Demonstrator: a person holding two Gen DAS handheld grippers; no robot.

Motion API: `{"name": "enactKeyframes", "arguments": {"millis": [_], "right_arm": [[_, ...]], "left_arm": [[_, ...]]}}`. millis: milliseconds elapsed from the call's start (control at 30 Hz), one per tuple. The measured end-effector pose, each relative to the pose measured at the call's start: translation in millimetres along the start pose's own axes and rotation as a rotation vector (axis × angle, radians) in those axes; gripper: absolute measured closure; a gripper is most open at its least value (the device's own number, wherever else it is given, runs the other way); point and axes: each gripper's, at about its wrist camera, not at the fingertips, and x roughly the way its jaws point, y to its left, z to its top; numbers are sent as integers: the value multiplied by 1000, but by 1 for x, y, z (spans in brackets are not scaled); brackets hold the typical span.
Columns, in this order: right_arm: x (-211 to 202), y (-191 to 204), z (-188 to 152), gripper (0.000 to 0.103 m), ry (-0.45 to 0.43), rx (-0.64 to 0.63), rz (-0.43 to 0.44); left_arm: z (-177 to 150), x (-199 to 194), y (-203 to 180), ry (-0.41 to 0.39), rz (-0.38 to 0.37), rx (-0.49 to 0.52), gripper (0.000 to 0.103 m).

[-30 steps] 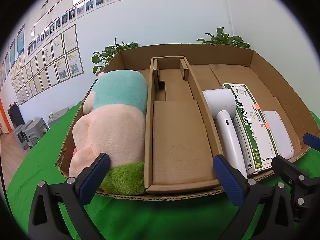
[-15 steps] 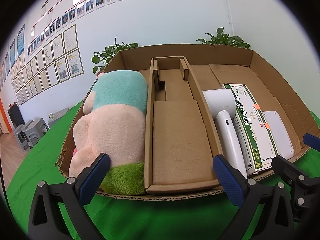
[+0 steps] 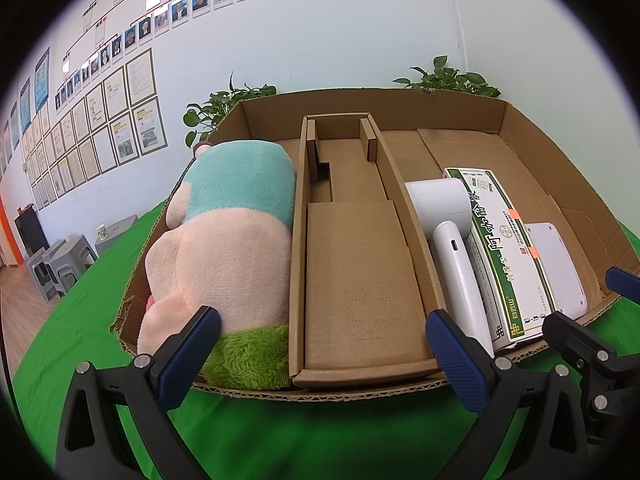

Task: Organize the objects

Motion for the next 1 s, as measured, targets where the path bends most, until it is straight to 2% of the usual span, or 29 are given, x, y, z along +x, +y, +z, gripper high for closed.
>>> {"name": "enactKeyframes", "arguments": {"millis": [1000], "right_arm": [[-1,0,-1,0,-3,5,8]], "left_arm": [[0,0,0,0,0,-1,1]]}}
